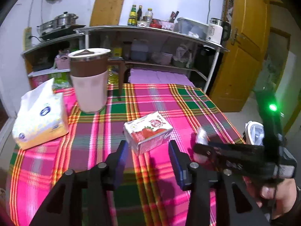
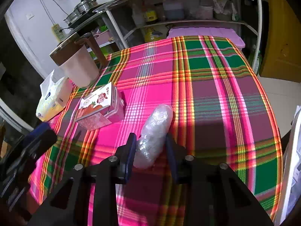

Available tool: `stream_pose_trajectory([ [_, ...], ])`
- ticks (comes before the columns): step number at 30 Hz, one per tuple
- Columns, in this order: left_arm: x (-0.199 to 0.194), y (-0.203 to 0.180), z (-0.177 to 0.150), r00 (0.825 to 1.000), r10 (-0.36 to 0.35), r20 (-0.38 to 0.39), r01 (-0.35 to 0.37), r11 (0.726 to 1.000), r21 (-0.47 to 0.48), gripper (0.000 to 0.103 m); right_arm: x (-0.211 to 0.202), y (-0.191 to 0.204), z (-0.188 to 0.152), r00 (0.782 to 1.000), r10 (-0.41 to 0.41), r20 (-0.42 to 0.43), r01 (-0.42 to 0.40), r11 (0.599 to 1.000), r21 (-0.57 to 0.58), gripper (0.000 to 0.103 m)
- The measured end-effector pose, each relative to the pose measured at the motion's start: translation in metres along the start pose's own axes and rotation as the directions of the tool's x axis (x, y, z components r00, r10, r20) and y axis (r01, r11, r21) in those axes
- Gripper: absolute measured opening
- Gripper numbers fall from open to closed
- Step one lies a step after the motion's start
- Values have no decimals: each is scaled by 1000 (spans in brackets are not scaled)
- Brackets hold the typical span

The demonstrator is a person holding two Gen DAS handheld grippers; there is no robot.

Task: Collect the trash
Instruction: 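Grasp the pink strawberry milk carton with the left tool while the right tool grasps the clear plastic bag, then carry the milk carton and plastic bag over the bin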

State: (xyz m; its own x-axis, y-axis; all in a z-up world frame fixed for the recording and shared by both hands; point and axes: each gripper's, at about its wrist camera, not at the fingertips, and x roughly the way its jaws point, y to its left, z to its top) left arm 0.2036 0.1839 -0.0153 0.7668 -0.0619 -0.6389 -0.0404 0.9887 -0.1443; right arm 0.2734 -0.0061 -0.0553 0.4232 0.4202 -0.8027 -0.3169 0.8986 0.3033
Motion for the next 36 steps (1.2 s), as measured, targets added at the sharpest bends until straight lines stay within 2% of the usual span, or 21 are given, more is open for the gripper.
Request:
stream_pose_trajectory([
  [6,33,6,20,1000,-16,-8,17,999,46,60,-19,-14,-11,999,36,2,-36,999,-2,32],
  [10,57,12,31,999,-40,-22,41,997,67,61,-26,-20,-19,998,56,-3,-56,998,1,32],
  [11,62,13,33,999,-48,-24,50,996,72,61,-28,-22,-20,998,60,-3,-60,998,2,32],
  [13,74,13,36,995,-88,-50,93,991,96,68,-30,-25,-21,998,64,-4,-64,998,5,32],
  [16,89,14,35,990,-113,-87,122,986,112,68,-33,-29,-21,998,70,-1,-70,998,9,32],
  [19,87,14,32,980,-166,-105,176,980,97,69,-36,-34,-22,997,72,3,-72,997,15,33],
  [25,71,-6,16,971,-196,-140,217,963,160,69,-42,-38,-26,997,80,10,-80,997,14,33],
  [29,62,-18,6,974,-178,-140,201,965,167,69,-48,-40,-28,997,75,16,-76,997,9,33],
  [33,62,-28,2,987,-84,-134,103,984,143,68,-57,-40,-30,998,59,33,-59,998,-4,33],
  [36,63,-31,0,988,-59,-142,76,991,111,52,-63,-41,-32,998,47,45,-46,999,-12,32],
])
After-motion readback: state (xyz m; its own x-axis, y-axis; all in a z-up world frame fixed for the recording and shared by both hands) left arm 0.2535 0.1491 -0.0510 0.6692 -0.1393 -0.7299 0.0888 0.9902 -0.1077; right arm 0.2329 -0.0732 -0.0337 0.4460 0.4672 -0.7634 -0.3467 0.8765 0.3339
